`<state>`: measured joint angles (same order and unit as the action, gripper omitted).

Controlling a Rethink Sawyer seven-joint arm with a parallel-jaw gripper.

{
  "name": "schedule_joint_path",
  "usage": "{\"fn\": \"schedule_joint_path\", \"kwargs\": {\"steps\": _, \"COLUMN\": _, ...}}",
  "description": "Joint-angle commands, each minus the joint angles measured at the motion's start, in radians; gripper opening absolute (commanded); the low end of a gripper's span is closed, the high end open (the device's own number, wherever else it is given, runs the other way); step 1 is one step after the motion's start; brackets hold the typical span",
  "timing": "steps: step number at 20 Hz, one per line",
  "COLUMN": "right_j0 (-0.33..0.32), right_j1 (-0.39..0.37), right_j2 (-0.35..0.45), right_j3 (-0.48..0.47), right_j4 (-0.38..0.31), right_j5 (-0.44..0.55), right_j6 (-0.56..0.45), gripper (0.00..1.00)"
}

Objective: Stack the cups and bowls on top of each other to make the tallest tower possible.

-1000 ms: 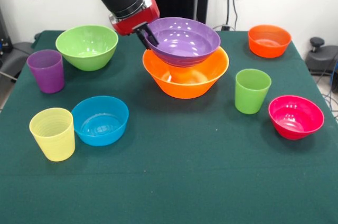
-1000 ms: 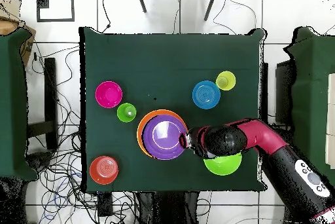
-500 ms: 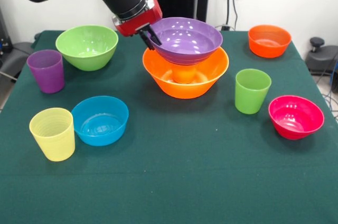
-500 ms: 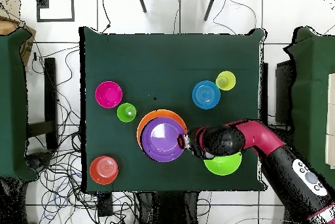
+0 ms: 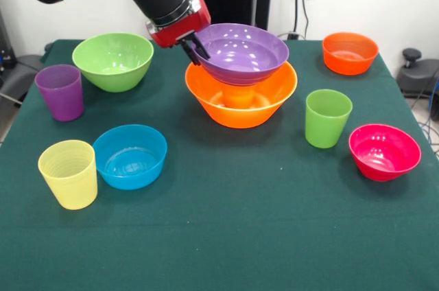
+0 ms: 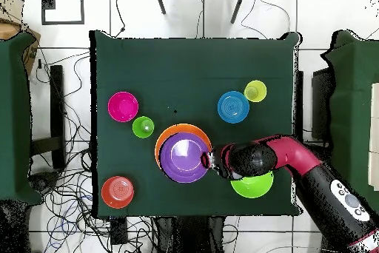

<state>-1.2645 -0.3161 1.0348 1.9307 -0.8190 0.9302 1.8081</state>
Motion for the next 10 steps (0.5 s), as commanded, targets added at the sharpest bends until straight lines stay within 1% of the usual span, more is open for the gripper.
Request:
{"fn": "schedule_joint_path", "kwargs": {"steps": 1, "right_j0": 0.052, "right_j1": 0.021, "right_j2": -0.076, "right_j3": -0.054, "right_j4": -0.069, "right_j5": -0.042, "right_j6": -0.211, "gripper": 0.0}}
{"fn": "schedule_joint_path", "kwargs": {"steps": 10, "right_j0": 0.053, "right_j1": 0.023, "right_j2": -0.076, "right_j3": -0.057, "right_j4": -0.064, "right_j5": -0.037, "right_j6": -0.215, "gripper": 0.0}}
